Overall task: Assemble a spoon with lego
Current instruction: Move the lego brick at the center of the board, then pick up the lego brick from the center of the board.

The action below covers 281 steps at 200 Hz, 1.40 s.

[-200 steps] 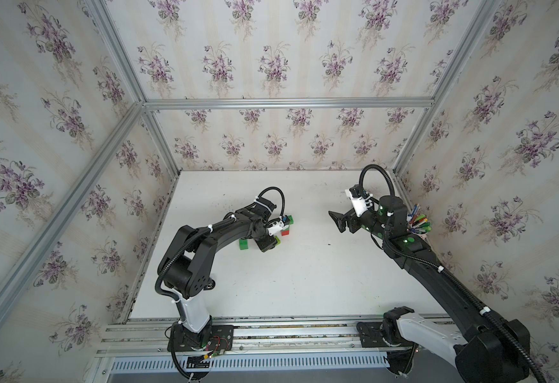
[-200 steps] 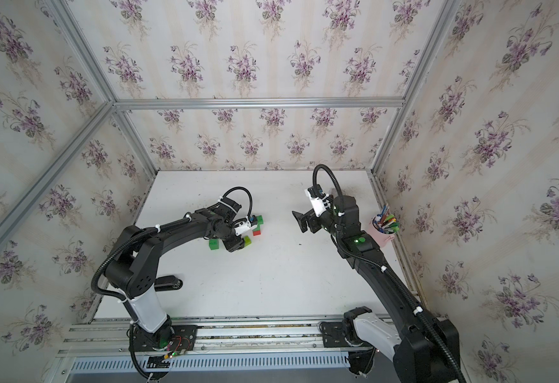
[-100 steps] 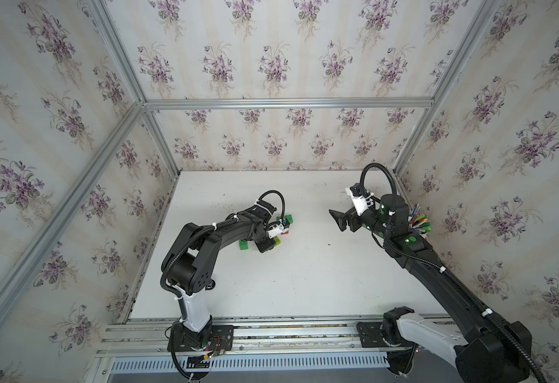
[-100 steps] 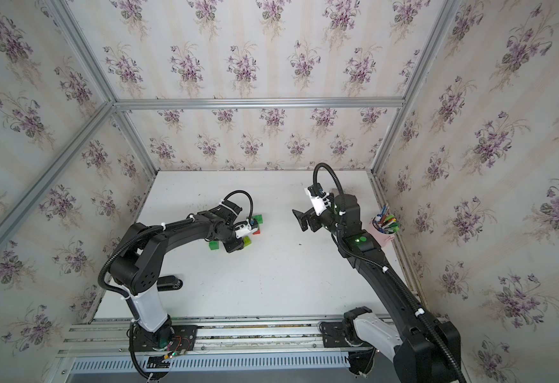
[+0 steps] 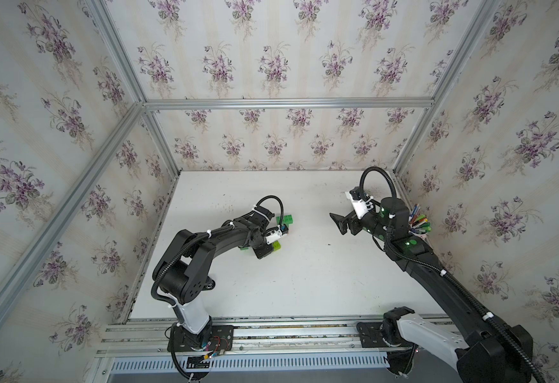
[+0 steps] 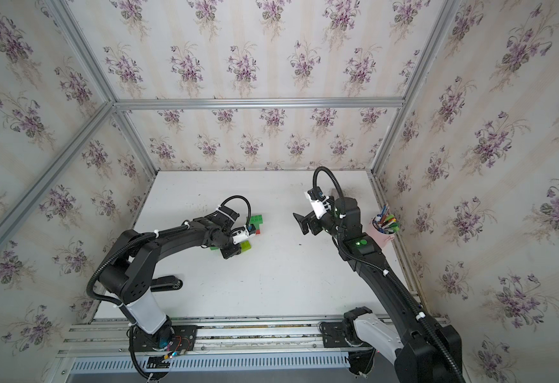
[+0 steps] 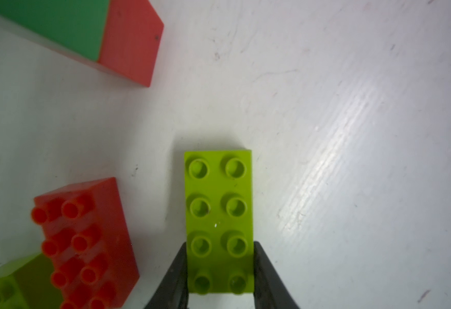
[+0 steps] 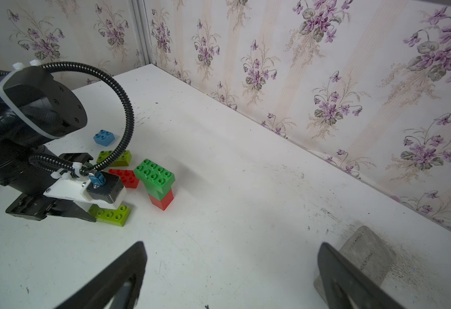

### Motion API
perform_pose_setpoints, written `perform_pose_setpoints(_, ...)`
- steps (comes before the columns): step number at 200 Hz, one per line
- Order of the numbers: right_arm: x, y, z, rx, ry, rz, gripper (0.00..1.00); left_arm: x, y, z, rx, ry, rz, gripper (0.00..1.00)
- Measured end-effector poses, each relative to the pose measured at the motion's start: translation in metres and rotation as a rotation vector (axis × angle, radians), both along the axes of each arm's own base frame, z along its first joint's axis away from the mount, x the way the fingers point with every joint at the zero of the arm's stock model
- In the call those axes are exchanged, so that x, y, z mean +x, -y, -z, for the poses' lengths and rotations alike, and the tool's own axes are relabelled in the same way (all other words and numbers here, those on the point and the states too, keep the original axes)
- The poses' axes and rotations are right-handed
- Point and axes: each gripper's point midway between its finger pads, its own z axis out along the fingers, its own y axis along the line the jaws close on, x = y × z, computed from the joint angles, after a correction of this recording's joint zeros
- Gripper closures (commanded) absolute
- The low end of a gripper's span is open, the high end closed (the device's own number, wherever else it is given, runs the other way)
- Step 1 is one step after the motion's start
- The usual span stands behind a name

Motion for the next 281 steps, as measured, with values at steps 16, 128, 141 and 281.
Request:
perform_pose_setpoints(16,-0.006,-0.003,0.007,-0.027,0.0,-0.045,0.01,-0.012,0.007,-0.003,-0.015,-0.003,0.034,0.74)
perform_pose_setpoints(128,-0.064,-0.046,0.077,-0.212,-0.051,-0.449,0.03,-0.055,0.047,-0.006,-0.069,-0.044,0.255,0.46)
perform_pose_setpoints(141,-0.069,-0.052,0.089,-0.236,-0.075,-0.485,0.04,-0.055,0.047,-0.01,-0.074,-0.039,0.261,0.42)
perform_pose_setpoints(281,-0.095,-0.161,0.164,-0.553,-0.267,-0.815,0.33,-0.07,-0.077,-0.103,-0.068,0.337,-0.072,0.38)
